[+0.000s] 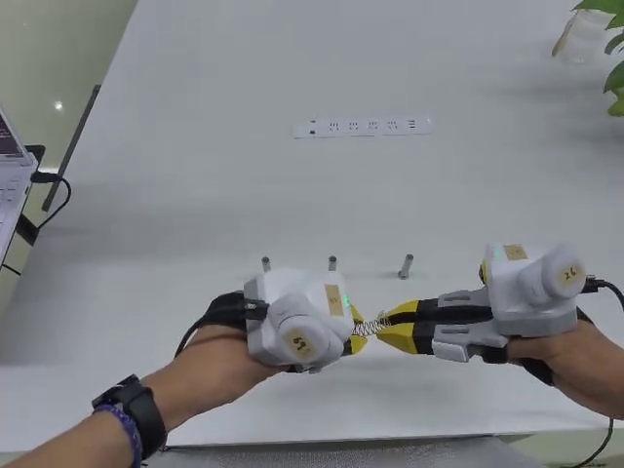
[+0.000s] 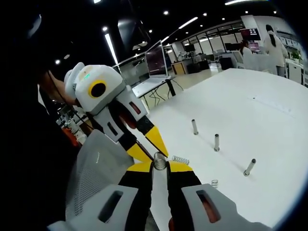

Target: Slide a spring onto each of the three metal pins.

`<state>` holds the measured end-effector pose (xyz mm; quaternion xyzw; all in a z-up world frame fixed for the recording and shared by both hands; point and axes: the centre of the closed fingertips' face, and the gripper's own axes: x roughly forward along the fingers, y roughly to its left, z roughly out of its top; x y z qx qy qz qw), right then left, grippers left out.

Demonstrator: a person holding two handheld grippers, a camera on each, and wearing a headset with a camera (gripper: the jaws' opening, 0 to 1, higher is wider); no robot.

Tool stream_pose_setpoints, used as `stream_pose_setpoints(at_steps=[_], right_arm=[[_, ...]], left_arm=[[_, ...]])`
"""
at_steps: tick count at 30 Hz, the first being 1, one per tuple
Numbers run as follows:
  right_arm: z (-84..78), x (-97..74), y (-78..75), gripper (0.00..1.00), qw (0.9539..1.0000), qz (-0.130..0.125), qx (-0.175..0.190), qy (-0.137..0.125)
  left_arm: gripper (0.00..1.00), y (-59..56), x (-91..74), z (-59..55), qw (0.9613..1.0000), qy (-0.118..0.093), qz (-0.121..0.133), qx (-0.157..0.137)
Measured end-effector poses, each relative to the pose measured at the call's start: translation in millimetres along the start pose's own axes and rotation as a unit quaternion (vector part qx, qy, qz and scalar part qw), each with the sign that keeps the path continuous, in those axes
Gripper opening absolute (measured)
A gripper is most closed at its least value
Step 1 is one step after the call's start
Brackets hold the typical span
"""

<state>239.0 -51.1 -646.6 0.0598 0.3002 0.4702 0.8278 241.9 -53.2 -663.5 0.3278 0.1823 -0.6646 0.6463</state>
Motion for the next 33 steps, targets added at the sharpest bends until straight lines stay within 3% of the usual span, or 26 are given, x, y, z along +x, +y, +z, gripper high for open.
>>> stream_pose_setpoints(at_steps=[15, 25, 30, 33], right_arm=[[25.2, -10.3, -2.6, 0.09, 0.9984, -0.014, -0.051, 0.018], [31.5, -13.9, -0.4, 0.09, 0.9963, -0.015, -0.078, 0.034], [33.1, -17.5, 0.7, 0.09, 0.9926, -0.004, -0.107, 0.058], [34.6, -21.6, 2.8, 0.1, 0.9864, 0.01, -0.138, 0.088]], left_arm=[[0.02, 14.5, -0.5, 22.0, 0.9972, -0.063, 0.02, -0.034], [0.02, 18.5, -3.1, 36.1, 0.9939, -0.094, 0.024, -0.053], [0.02, 18.1, -5.8, 42.3, 0.9921, -0.108, 0.016, -0.062], [0.02, 18.7, -9.5, 49.1, 0.9903, -0.12, 0.012, -0.068]])
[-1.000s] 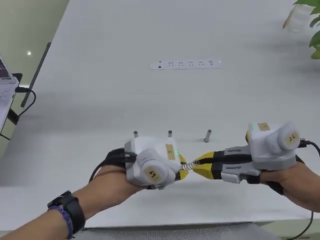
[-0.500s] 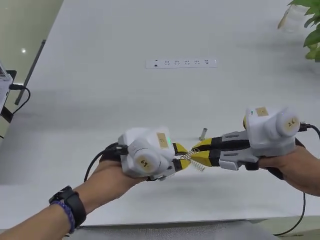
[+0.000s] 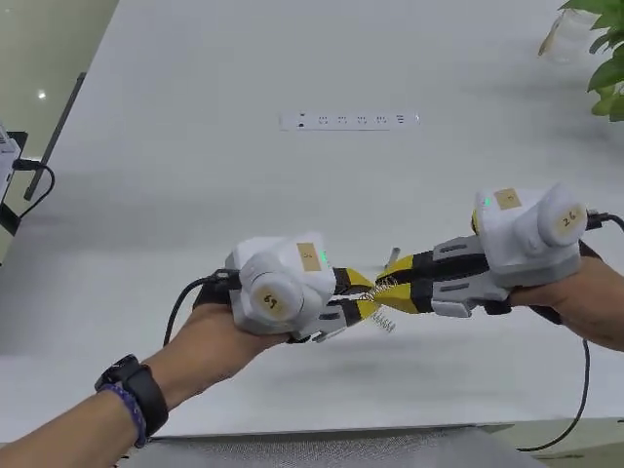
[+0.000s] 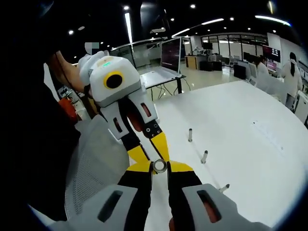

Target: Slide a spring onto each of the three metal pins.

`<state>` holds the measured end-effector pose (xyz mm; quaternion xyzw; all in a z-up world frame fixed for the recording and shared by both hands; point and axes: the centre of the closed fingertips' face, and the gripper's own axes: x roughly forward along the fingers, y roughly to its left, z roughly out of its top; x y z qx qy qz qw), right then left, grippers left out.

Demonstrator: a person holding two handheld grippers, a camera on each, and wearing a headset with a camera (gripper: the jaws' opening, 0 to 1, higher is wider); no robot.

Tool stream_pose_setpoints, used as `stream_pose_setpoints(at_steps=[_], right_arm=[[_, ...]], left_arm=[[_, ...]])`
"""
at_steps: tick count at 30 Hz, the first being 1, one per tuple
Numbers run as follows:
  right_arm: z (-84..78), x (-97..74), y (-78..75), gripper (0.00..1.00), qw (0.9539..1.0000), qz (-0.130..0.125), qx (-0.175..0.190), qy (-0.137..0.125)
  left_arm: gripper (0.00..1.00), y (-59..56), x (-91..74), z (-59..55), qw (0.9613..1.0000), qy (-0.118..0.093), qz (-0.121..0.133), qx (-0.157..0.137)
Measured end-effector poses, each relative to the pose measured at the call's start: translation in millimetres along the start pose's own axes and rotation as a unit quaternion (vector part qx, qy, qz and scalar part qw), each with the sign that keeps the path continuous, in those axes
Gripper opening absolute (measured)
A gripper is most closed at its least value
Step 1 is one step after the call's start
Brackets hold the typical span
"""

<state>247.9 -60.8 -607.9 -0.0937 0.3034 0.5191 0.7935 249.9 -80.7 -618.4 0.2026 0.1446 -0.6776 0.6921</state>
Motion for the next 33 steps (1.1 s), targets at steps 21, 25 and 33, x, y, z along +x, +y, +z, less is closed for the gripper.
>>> stream_pose_setpoints(at_steps=[21, 25, 33], right_arm=[[23.8, -23.8, 8.6, 0.11, 0.9739, 0.07, -0.171, 0.132], [22.9, -24.0, 8.2, 0.11, 0.9697, 0.075, -0.183, 0.143], [19.1, -24.2, 11.5, 0.09, 0.9611, 0.088, -0.204, 0.165]], left_arm=[[0.02, -0.7, -7.4, 37.1, 0.9985, -0.044, -0.03, -0.007], [0.02, -0.5, -7.6, 36.9, 0.9984, -0.045, -0.032, -0.01], [0.02, -2.4, -7.3, 35.8, 0.9983, -0.043, -0.04, -0.01]])
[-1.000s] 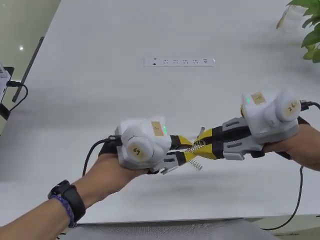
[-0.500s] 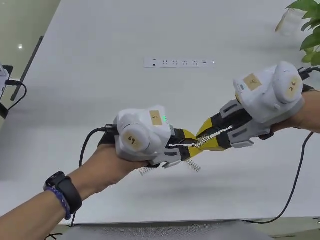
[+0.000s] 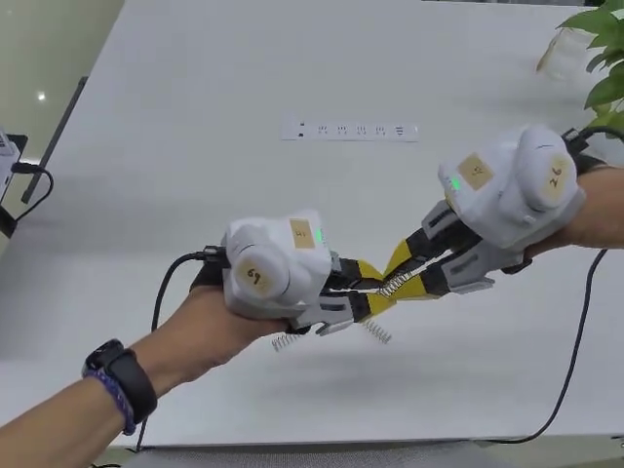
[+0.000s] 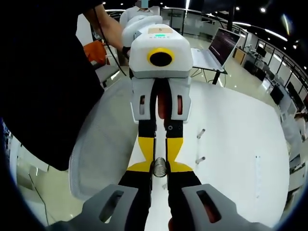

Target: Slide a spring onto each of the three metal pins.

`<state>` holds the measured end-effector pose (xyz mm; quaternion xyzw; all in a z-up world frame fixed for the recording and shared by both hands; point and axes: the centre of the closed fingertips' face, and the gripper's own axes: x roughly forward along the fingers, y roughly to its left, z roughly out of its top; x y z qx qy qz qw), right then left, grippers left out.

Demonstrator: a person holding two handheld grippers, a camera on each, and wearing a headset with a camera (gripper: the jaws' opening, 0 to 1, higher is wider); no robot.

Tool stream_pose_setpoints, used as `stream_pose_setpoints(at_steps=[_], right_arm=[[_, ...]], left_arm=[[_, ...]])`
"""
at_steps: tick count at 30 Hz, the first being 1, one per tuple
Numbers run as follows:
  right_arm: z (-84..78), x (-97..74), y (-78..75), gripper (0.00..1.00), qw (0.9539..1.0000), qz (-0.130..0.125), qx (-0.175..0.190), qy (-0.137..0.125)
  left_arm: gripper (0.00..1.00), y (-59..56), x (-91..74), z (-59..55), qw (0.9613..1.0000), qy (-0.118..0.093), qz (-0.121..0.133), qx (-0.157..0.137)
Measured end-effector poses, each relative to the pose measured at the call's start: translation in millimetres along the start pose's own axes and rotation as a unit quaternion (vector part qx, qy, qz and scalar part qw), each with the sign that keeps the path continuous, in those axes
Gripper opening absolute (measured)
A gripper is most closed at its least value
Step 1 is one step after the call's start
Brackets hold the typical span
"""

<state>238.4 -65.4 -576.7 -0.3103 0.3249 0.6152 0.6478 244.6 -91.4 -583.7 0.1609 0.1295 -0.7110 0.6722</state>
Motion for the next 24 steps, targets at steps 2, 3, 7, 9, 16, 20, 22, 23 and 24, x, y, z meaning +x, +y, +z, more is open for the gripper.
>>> stream_pose_setpoints(at_steps=[2, 3, 7, 9, 16, 20, 22, 23, 24], right_arm=[[-0.5, 0.5, 0.7, 0.08, 1.0, 0.002, -0.004, 0.005], [-1.1, 0.8, 1.3, 0.08, 0.9999, 0.003, -0.007, 0.009], [-3.8, 2.5, 4.1, 0.08, 0.9996, 0.011, -0.012, 0.021], [-4.9, 3.2, 5.7, 0.08, 0.9994, 0.015, -0.015, 0.027], [-7.4, 4.0, 7.2, 0.08, 0.9989, 0.016, -0.022, 0.039], [-8.7, 4.4, 7.1, 0.08, 0.9986, 0.017, -0.024, 0.043], [-9.1, 5.1, 6.6, 0.08, 0.9985, 0.016, -0.025, 0.045], [-9.2, 5.3, 6.4, 0.08, 0.9985, 0.016, -0.025, 0.046], [-9.3, 5.7, 5.8, 0.08, 0.9985, 0.015, -0.025, 0.046]], left_arm=[[0.02, -0.8, 0.9, -0.6, 1.0, 0.001, -0.002, 0.001], [0.02, -1.2, 1.5, -1.0, 1.0, 0.001, -0.004, 0.002], [0.02, -4.2, 3.4, -2.9, 0.9999, 0.003, -0.013, 0.002], [0.02, -6.0, 4.4, -3.5, 0.9998, 0.004, -0.017, 0.003], [0.02, -6.9, 5.9, -4.7, 0.9999, 0.002, -0.016, 0.001], [0.03, -6.7, 7.1, -5.5, 0.9999, 0.0, -0.016, -0.001], [0.03, -6.5, 7.3, -6.4, 0.9999, 0.002, -0.014, 0.0], [0.04, -6.8, 7.2, -6.6, 0.9999, 0.002, -0.015, 0.0], [0.06, -7.8, 7.1, -7.6, 0.9998, 0.003, -0.017, -0.004]])
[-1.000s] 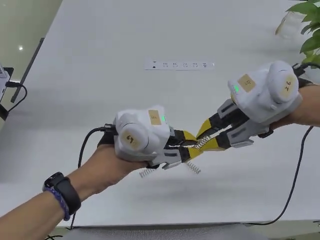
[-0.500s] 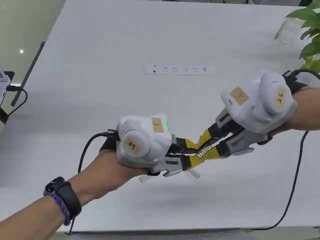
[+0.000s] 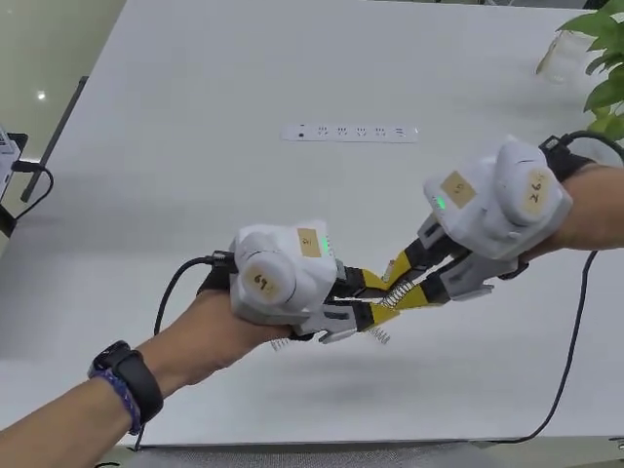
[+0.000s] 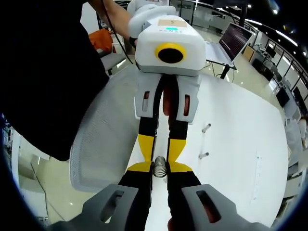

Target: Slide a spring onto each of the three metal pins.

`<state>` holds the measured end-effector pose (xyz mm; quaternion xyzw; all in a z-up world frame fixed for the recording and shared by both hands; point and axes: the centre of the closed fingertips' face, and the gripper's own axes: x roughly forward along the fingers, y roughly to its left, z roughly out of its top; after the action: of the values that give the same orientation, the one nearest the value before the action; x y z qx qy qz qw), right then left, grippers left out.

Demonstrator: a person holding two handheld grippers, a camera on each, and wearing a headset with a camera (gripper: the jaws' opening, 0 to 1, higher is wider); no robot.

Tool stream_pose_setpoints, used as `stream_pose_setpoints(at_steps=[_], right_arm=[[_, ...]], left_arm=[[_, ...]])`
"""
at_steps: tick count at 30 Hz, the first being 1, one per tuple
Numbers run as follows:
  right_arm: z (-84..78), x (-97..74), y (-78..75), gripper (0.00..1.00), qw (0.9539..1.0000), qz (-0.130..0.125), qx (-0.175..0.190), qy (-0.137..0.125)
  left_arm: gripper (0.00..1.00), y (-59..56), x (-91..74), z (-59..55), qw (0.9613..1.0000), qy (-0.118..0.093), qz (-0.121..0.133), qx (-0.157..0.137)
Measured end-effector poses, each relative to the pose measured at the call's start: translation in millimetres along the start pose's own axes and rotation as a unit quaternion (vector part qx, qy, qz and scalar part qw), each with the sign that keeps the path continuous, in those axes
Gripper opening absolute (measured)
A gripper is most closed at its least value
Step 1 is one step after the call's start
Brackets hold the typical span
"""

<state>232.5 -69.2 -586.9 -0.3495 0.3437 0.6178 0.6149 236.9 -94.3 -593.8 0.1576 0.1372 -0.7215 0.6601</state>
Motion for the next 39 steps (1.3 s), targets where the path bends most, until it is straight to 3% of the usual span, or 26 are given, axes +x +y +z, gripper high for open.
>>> stream_pose_setpoints(at_steps=[12, 21, 30, 39], right_arm=[[0.0, 2.1, -6.0, 0.08, 1.0, -0.007, 0.003, -0.001], [-6.4, 5.5, -12.2, 0.08, 0.9999, -0.011, 0.011, 0.005], [-11.5, 12.2, -22.3, 0.08, 0.9996, -0.019, 0.018, 0.015], [-19.1, 21.8, -37.9, 0.08, 0.9988, -0.025, 0.031, 0.029]], left_arm=[[0.18, 2.5, -10.8, -14.2, 0.9997, 0.012, 0.016, -0.017], [0.25, 17.3, -31.3, -30.5, 0.9973, 0.018, 0.053, -0.047], [0.3, 31.0, -61.0, -55.3, 0.9916, 0.027, 0.1, -0.077], [0.36, 44.1, -94.8, -84.0, 0.9804, 0.033, 0.156, -0.115]])
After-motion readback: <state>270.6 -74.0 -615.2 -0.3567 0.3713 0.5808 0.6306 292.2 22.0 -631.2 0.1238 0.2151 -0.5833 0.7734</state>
